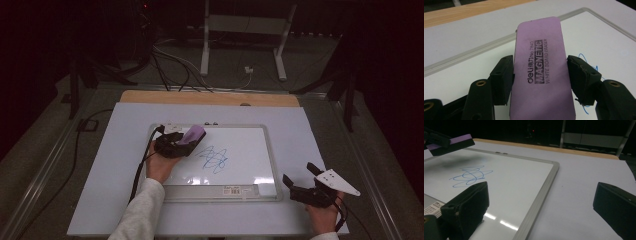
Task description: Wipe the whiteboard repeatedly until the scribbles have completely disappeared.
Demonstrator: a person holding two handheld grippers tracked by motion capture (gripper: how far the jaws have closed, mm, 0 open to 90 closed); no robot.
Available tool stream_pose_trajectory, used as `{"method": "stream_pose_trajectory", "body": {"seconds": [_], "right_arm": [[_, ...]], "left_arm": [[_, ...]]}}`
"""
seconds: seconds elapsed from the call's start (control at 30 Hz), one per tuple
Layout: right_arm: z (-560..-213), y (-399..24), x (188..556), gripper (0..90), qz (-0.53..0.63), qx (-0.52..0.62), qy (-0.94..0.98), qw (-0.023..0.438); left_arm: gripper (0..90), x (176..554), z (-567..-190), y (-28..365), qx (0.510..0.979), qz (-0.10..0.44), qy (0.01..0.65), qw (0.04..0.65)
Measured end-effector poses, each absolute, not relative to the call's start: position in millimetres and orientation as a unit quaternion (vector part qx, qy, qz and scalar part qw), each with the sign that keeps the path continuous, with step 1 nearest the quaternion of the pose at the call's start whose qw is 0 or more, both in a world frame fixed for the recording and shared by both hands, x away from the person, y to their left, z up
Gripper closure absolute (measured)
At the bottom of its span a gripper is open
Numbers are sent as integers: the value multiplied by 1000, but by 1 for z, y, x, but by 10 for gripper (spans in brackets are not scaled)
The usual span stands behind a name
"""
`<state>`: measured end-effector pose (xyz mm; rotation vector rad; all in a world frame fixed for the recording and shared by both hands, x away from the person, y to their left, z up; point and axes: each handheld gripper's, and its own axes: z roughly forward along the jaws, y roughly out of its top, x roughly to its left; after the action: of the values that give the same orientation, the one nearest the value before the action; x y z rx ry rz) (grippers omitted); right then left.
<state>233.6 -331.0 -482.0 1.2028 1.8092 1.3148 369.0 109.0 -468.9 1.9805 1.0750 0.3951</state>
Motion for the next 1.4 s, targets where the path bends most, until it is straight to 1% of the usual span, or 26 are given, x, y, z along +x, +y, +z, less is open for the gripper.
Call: {"method": "stream_pose_trajectory", "body": {"seconds": [0.6,0.9,1.07,1.1,1.13,1.2,1.27,1.33,1.4], "right_arm": [[-482,-333,233,7,496,454,678,296],[-482,-333,234,7,496,454,678,296],[-482,-334,234,7,496,455,678,296],[-482,-334,234,7,496,454,678,297],[-482,-334,234,7,496,454,678,297],[-482,-334,234,7,496,455,678,297],[-482,-333,234,7,496,455,678,297],[-482,-333,234,7,495,454,679,296],[-482,-333,234,7,495,453,680,296]], "left_arm": [[416,363,-487,86,816,147,401,389],[414,359,-498,77,831,155,392,362],[411,358,-499,76,832,161,389,362],[390,358,-499,75,832,160,390,361],[390,358,-499,75,832,156,392,361],[309,359,-501,75,832,153,395,359],[275,360,-502,74,832,152,396,358],[273,360,-503,72,832,152,396,359],[307,360,-503,70,834,154,391,357]]}}
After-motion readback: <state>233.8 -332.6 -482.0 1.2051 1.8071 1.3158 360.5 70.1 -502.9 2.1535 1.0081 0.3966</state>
